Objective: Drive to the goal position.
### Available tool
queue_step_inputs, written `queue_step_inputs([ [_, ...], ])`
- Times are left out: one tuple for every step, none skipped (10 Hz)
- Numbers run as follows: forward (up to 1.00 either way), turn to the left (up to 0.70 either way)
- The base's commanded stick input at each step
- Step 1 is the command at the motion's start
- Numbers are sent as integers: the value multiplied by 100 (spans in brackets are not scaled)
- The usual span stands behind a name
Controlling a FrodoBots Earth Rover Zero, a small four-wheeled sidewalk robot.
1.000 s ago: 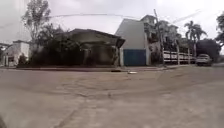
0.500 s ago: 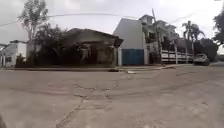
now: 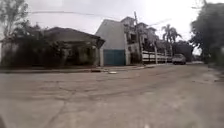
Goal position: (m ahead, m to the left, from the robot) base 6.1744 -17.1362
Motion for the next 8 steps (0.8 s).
queue_step_inputs([
  [0,-34],
  [6,0],
  [40,0],
  [50,1],
  [50,3],
  [50,0],
  [50,3],
  [50,21],
])
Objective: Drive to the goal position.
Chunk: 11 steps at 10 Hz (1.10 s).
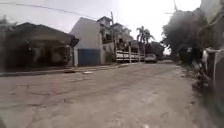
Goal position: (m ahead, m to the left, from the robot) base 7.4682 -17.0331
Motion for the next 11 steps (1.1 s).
queue_step_inputs([
  [50,14],
  [50,15],
  [50,11],
  [50,-22],
  [50,-46],
  [50,-50],
  [50,-50],
  [50,-50],
  [50,-50],
  [50,-50],
  [50,-50],
])
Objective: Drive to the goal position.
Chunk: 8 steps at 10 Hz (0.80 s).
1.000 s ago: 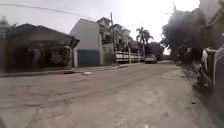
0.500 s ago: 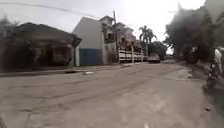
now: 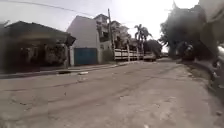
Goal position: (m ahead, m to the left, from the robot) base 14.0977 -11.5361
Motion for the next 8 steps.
queue_step_inputs([
  [50,-50],
  [50,-50],
  [50,-50],
  [50,-50],
  [50,-50],
  [50,-27],
  [50,-7],
  [50,0],
])
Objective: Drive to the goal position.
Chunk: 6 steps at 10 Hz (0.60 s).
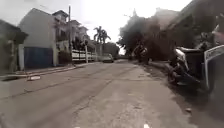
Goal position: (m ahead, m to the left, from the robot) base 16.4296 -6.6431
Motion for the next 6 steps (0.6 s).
queue_step_inputs([
  [50,0],
  [50,0],
  [50,0],
  [50,0],
  [50,0],
  [50,11],
])
